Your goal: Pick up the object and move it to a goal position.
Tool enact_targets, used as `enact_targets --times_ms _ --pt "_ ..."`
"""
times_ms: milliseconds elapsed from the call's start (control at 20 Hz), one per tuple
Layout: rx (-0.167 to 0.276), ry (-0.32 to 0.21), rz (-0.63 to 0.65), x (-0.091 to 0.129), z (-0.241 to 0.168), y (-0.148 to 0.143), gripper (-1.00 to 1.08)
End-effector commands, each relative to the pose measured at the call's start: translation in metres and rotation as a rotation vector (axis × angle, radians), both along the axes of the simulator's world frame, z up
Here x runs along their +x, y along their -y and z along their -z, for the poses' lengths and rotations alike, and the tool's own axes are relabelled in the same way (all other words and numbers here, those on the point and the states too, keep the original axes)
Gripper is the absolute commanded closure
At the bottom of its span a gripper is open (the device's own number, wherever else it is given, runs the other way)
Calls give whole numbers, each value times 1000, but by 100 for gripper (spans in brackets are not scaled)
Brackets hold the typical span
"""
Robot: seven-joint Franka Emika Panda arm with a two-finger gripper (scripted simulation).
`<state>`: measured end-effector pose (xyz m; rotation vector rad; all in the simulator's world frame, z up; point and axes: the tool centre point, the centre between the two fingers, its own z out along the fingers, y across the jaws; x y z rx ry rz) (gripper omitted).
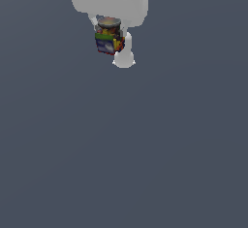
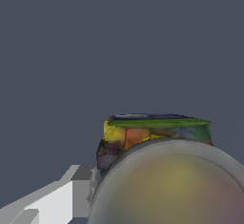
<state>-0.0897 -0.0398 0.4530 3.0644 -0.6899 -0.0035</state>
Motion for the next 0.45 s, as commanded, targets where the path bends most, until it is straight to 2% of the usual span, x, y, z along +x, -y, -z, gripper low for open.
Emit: enact_targets --times_ms 0,400 --pt "0 2 0 -4 -14 0 108" --pt "0 2 -1 -8 -28 -1 108"
